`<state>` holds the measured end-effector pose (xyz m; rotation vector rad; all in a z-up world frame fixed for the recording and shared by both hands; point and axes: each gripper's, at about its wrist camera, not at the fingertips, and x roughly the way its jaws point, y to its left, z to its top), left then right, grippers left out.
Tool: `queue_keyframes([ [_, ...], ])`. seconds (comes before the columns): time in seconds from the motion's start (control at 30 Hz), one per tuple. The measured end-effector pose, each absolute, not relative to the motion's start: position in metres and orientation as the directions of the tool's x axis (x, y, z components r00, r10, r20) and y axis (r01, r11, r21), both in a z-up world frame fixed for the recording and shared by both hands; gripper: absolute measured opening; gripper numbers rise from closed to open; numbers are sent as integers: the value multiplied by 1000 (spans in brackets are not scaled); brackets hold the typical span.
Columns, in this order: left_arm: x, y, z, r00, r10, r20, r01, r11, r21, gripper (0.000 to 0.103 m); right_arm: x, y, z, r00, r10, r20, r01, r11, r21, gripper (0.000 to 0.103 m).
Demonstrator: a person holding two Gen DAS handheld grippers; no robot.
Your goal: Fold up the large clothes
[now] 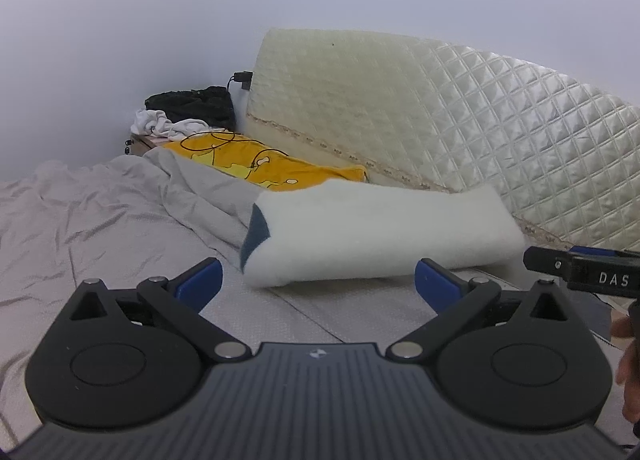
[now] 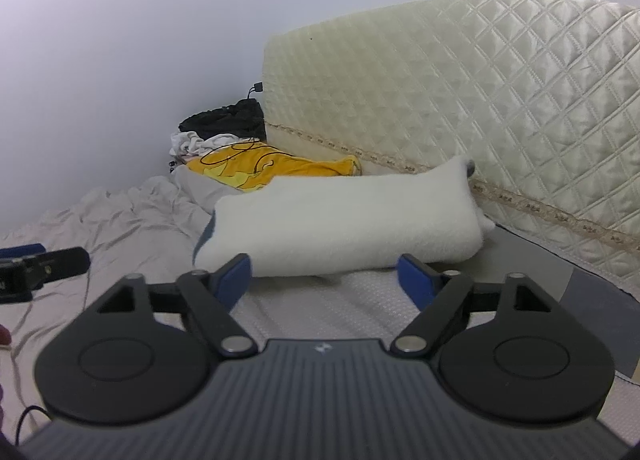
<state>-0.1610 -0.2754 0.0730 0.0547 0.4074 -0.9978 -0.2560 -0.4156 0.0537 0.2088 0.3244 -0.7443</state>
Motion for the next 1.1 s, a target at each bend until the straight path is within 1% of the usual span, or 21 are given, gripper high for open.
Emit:
queue_keyframes([
  [0.13,-160,-274,74,482,-799,-360,820,556,-135,103,-255,-416,55,687,-623,-373,691,720,70,91],
  [0.17,-160,-274,74,482,-799,-360,820,556,-135,103,-254,-417,55,686,-621,-378,689,721,67,93],
  [0.2,-160,-274,74,482,-799,-360,820,556,-135,103,-253,-417,54,683,-621,-384,690,721,62,100],
  [0.23,-160,-275,74,483,-798,-360,820,557,-134,103,-251,-419,54,684,-618,-388,689,722,62,103],
  [0.7,-158,-276,75,485,-793,-369,814,563,-141,103,-249,-420,56,689,-615,-383,687,723,73,103],
  [1.1,-161,-274,74,495,-794,-352,808,570,-150,103,-249,-418,56,687,-614,-388,688,722,76,103],
])
